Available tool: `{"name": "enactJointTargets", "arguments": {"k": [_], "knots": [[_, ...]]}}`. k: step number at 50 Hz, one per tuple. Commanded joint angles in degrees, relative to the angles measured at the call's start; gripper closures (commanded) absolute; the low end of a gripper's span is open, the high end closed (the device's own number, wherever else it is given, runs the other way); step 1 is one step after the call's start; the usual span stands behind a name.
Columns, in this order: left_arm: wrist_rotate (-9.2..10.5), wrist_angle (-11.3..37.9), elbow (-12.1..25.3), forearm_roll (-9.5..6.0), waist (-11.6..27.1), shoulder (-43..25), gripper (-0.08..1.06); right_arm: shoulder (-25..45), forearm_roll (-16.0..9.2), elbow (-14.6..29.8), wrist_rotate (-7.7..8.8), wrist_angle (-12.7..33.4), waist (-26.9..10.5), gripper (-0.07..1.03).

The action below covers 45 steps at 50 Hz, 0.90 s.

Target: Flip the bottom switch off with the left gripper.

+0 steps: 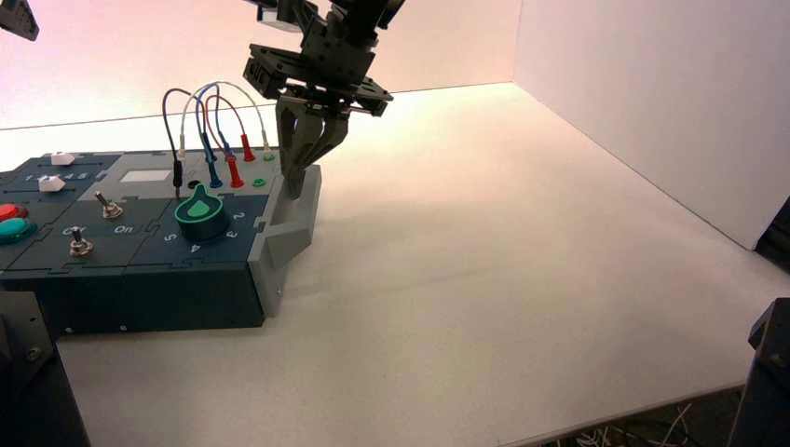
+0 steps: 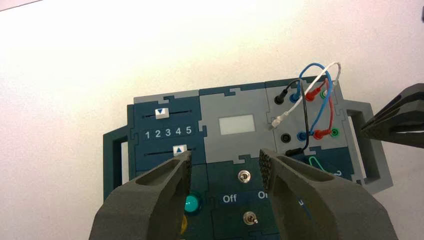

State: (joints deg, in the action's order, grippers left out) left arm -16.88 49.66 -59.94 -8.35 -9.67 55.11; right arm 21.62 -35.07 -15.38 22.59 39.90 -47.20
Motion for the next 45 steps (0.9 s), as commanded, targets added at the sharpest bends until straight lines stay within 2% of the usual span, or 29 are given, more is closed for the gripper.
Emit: {"name": "enactJointTargets", "arguments": {"k": [1,13,37,45], "knots": [[0.09,-0.35,0.70,0.09,0.18,-0.26,0.27,-0.79,-0.09,1.67,-0.09,-0.09,-0.09,0.99],[0.09,-0.35,0.70,0.18,0.18,0.09,0.27,1.14,1.23,3.34,0.00,0.88,-0.09,0.99],[0.18,-0.09,1.32,0.18,-0.97,-0.35,0.27,5.71,5.10,10.20,-0.09,4.48,0.09,0.99],[0.35,0.26,2.02,0.18,-1.23,-1.14,0.27,6.33,6.06,11.60,-0.18,4.48,1.49,0.99]]}}
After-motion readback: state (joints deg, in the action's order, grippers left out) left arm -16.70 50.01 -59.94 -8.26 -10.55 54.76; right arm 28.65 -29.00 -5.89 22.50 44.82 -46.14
